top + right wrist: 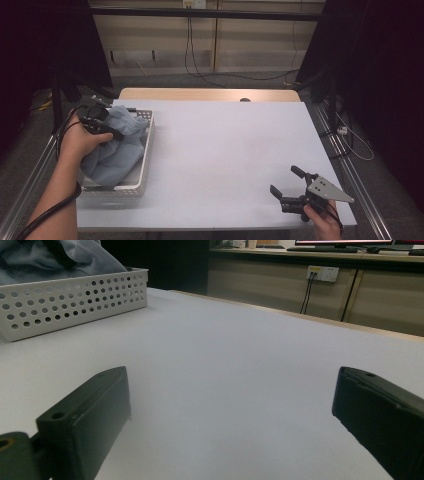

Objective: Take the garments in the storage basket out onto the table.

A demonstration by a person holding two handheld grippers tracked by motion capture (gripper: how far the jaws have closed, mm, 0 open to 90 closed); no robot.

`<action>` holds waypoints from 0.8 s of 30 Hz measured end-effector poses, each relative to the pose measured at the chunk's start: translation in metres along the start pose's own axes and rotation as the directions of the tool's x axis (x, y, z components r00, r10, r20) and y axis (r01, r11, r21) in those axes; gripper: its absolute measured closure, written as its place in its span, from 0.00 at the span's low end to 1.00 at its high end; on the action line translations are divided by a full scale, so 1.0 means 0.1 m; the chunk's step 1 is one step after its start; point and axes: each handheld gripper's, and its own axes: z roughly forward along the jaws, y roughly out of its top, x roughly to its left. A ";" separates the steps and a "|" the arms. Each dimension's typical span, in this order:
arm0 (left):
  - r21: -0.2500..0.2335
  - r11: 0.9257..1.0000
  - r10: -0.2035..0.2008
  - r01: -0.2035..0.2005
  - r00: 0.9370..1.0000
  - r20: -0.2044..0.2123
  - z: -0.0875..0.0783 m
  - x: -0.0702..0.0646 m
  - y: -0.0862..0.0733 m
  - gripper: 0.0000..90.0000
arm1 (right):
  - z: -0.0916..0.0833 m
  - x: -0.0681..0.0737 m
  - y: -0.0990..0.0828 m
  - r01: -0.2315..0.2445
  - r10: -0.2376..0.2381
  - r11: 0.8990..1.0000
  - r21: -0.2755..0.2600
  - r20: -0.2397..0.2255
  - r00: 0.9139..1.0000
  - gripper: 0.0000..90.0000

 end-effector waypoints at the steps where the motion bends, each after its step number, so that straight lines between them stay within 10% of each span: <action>1: -0.001 1.000 -0.006 0.006 1.000 0.000 -0.03 0.00 0.01 0.67 | 0.00 0.00 0.00 -0.001 0.001 1.000 -0.001 -0.001 1.000 0.02; 24: -0.029 0.996 0.081 -0.080 0.996 0.026 -0.44 -0.26 0.22 0.67 | -0.02 -0.03 0.00 -0.005 0.005 1.000 -0.008 0.013 1.000 0.02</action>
